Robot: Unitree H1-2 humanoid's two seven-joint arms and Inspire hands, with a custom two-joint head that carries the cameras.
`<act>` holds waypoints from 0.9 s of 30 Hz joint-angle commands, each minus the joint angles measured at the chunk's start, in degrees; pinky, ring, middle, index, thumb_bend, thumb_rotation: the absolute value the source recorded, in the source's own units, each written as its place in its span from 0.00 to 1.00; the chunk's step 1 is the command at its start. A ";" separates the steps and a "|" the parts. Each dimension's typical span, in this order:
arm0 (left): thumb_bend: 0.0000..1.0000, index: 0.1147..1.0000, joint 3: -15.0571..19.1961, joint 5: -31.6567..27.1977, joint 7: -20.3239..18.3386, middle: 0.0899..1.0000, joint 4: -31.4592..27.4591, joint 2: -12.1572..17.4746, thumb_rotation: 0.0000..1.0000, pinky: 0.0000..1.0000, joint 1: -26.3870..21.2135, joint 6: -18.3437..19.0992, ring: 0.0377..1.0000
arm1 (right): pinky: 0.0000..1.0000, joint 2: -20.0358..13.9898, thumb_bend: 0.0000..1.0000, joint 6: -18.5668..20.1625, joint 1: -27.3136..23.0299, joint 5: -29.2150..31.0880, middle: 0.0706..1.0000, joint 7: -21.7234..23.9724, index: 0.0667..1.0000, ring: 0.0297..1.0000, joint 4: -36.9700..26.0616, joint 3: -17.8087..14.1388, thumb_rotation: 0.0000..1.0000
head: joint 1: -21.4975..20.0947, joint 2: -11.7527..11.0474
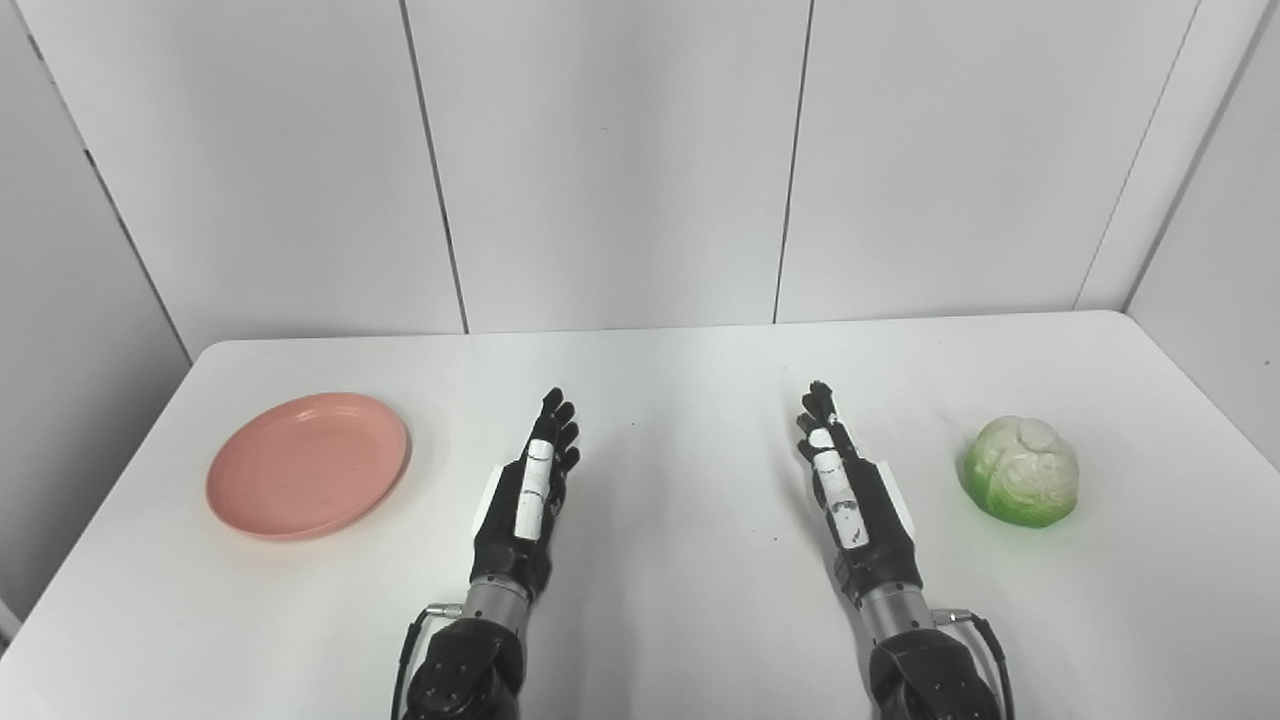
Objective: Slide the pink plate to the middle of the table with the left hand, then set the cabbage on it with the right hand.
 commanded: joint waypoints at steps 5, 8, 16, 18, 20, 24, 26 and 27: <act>0.78 1.00 -0.22 0.59 -0.01 1.00 0.68 0.88 1.00 1.00 -0.57 -1.33 1.00 | 1.00 -0.09 0.64 -0.74 -2.08 -0.11 1.00 0.50 1.00 1.00 -0.45 0.13 0.95 | -0.05 -0.29; 0.77 1.00 -0.34 0.56 -0.04 1.00 0.43 0.94 1.00 1.00 -0.45 -1.44 1.00 | 1.00 -0.07 0.63 -0.87 -2.01 -0.24 1.00 0.43 1.00 1.00 -0.42 0.16 0.96 | -0.08 -0.34; 0.77 1.00 -0.13 -0.29 -0.11 1.00 0.55 0.77 1.00 1.00 -0.49 -1.48 1.00 | 1.00 -0.12 0.65 -0.91 -2.08 -0.28 1.00 0.45 1.00 1.00 -0.15 0.20 0.94 | -0.01 -0.38; 0.77 1.00 -0.07 -0.76 -0.44 1.00 0.54 0.78 1.00 1.00 -0.48 -1.08 1.00 | 1.00 -0.13 0.65 -1.03 -2.15 -0.26 1.00 0.55 1.00 1.00 -0.05 0.25 0.93 | 0.01 -0.36; 0.77 1.00 -0.08 -0.96 -0.67 1.00 0.54 0.83 1.00 1.00 -0.49 -1.03 1.00 | 1.00 -0.12 0.65 -1.19 -2.15 -0.31 1.00 0.53 1.00 1.00 0.02 0.26 0.92 | 1.59 -0.50; 0.80 1.00 0.17 -1.03 -0.24 1.00 -1.86 1.42 1.00 1.00 -0.81 0.36 1.00 | 1.00 -0.49 0.63 -1.77 -1.81 0.69 1.00 1.15 1.00 1.00 -0.02 -0.14 0.94 | 7.66 -1.65; 0.81 1.00 0.78 -1.28 -0.01 1.00 -4.27 2.25 1.00 1.00 -1.33 1.64 1.00 | 1.00 -1.28 0.64 -2.26 -1.53 1.42 1.00 1.94 1.00 1.00 0.22 -0.44 0.95 | 11.30 -2.56; 0.81 1.00 1.15 -1.30 0.10 1.00 -5.45 2.78 1.00 1.00 -1.67 2.23 1.00 | 1.00 -1.59 0.63 -2.41 -1.35 1.74 1.00 2.25 1.00 1.00 0.26 -0.65 0.95 | 11.30 -2.56</act>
